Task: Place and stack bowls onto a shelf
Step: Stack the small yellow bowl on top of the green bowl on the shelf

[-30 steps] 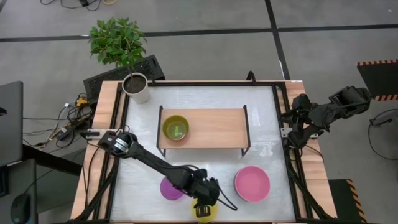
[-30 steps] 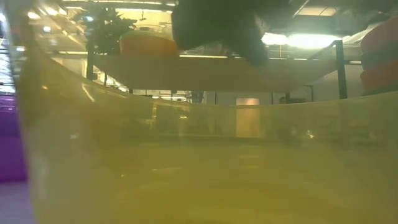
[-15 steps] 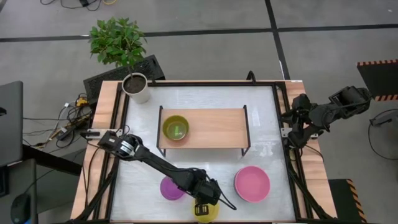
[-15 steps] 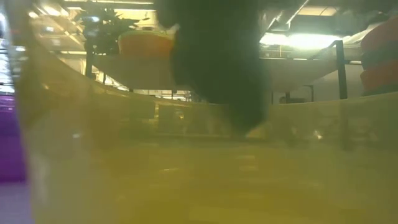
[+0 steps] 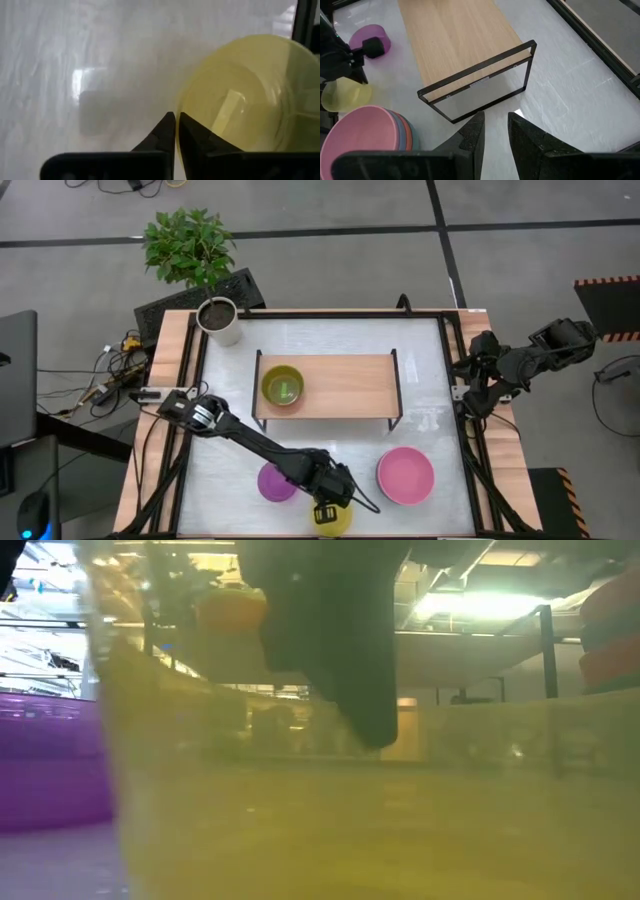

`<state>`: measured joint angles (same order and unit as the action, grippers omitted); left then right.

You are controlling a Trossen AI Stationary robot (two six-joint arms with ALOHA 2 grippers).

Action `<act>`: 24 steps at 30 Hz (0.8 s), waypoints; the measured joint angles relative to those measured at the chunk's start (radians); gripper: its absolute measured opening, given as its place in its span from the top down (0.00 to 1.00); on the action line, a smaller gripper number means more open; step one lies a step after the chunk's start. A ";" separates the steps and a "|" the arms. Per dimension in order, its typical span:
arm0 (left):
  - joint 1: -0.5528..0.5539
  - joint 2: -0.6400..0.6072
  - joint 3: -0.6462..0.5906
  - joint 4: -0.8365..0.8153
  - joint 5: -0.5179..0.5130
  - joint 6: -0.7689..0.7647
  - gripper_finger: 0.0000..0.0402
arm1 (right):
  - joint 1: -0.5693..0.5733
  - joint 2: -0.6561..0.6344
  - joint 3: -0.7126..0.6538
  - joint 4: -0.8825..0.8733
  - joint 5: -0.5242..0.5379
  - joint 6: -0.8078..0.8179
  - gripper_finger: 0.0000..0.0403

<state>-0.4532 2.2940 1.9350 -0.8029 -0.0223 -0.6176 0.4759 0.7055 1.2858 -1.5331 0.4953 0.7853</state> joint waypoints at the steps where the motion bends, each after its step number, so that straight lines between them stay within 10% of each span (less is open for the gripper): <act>1: 0.005 0.000 0.000 0.000 0.009 -0.027 1.00 | 0.000 0.000 0.000 0.000 0.000 0.000 0.72; 18: 0.010 -0.013 0.424 -0.374 -0.034 -0.200 1.00 | 0.000 0.000 0.000 0.000 0.001 -0.007 0.72; 24: 0.020 -0.172 0.365 -0.446 -0.112 -0.328 1.00 | 0.000 0.000 0.000 0.000 0.001 -0.008 0.72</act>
<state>-0.4331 2.1221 2.3002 -1.2492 -0.1347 -0.9458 0.4761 0.7052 1.2858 -1.5330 0.4965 0.7773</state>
